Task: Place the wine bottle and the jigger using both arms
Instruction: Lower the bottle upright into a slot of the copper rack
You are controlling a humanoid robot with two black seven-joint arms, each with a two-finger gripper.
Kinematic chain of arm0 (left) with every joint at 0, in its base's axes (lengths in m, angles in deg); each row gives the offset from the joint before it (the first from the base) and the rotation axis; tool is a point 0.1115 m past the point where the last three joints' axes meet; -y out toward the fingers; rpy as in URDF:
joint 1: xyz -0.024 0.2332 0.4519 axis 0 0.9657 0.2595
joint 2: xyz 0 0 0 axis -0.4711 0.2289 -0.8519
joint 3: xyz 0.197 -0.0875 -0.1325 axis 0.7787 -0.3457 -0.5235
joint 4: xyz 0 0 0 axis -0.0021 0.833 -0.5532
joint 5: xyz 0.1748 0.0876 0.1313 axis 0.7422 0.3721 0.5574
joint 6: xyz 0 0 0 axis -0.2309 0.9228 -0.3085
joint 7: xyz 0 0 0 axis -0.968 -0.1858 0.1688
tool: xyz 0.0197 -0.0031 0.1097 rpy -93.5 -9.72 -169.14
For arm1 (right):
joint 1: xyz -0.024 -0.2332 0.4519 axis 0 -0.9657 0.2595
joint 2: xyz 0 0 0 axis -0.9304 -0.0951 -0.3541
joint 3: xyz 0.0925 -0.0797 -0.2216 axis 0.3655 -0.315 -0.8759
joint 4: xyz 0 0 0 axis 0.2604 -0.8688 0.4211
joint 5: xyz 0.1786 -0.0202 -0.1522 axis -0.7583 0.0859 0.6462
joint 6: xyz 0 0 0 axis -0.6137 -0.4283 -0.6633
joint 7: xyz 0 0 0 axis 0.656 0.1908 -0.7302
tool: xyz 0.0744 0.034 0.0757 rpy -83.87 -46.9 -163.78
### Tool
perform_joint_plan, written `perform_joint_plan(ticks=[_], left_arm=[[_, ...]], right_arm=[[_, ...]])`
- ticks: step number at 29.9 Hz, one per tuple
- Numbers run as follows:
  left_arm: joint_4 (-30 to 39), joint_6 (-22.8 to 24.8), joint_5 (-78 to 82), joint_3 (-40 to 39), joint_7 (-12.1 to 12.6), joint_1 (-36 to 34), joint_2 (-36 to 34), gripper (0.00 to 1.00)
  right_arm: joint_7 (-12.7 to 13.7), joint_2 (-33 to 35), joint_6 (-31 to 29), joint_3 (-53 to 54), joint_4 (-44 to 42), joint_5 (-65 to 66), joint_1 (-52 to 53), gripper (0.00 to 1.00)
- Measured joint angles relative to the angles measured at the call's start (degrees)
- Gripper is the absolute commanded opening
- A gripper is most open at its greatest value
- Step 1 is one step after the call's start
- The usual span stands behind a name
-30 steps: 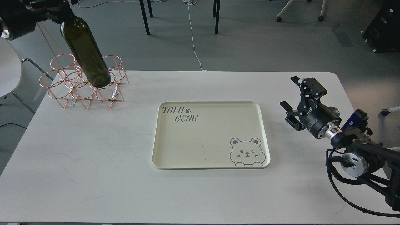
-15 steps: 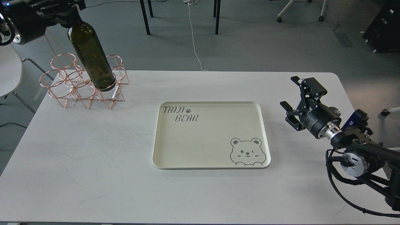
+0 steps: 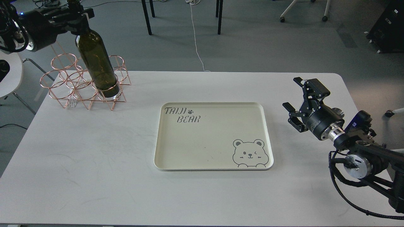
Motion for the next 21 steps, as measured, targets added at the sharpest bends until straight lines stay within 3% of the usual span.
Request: perform_joint_plan(ticks=[7,21], left_arm=[[-1.2,-0.3,-0.1,0.8,0.0,0.2,1.1,0.21],[-3.0,-1.1,-0.2,0.8,0.0,1.7,2.7,0.34]], right_arm=[[0.0,0.0,0.0,0.0,0.0,0.0,-0.3,0.98],[0.0,0.0,0.0,0.0,0.0,0.0,-0.4,0.98]])
